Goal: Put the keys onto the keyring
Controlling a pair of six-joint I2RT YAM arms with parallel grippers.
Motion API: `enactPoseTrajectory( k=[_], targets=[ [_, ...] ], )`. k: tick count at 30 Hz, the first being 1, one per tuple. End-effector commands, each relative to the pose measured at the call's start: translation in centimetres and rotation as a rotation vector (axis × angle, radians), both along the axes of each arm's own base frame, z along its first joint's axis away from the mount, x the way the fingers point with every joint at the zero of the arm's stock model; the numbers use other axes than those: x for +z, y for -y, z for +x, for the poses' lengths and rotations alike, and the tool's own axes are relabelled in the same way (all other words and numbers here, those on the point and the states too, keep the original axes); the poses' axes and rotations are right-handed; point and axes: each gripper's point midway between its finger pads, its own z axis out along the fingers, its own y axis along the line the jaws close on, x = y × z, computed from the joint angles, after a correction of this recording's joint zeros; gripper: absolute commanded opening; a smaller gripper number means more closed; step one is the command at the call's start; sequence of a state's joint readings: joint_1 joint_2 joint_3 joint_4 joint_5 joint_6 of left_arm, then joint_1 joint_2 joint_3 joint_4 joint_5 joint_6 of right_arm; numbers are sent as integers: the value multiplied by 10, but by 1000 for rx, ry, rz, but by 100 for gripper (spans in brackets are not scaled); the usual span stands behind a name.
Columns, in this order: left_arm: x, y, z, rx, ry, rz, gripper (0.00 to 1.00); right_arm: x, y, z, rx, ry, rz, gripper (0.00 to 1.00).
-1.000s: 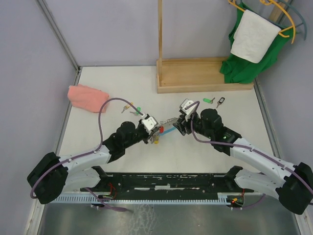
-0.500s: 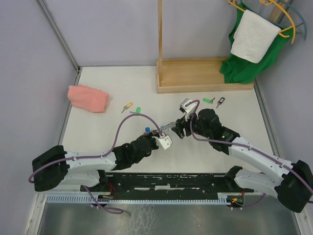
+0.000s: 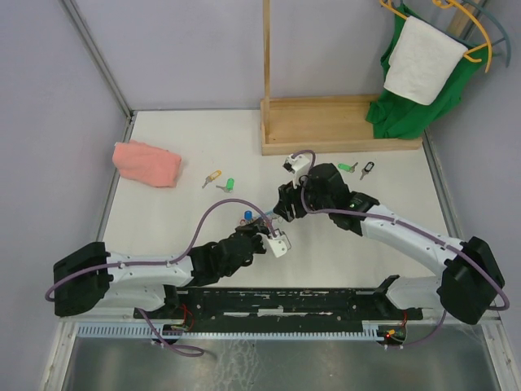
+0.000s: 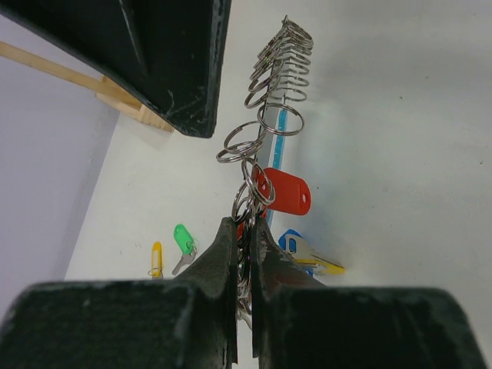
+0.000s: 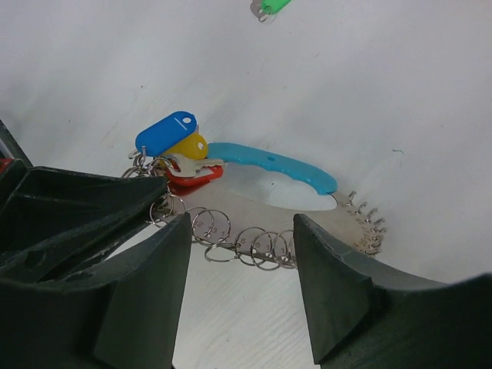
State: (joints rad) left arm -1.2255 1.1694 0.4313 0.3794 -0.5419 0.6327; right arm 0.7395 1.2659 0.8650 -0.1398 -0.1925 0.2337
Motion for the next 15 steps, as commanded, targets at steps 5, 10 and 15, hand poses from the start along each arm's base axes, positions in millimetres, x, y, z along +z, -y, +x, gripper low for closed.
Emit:
enactPoseTrajectory(
  k=[5,10,15],
  targets=[
    [45,18,0,-31,43,-137,3,11,-23,4,10,-39,-22,65],
    [42,18,3,-10,36,-121,3,-2,-13,8,-25,-36,-129,63],
    [41,18,6,18,25,-120,3,-5,-2,5,-31,-31,-181,60]
  ],
)
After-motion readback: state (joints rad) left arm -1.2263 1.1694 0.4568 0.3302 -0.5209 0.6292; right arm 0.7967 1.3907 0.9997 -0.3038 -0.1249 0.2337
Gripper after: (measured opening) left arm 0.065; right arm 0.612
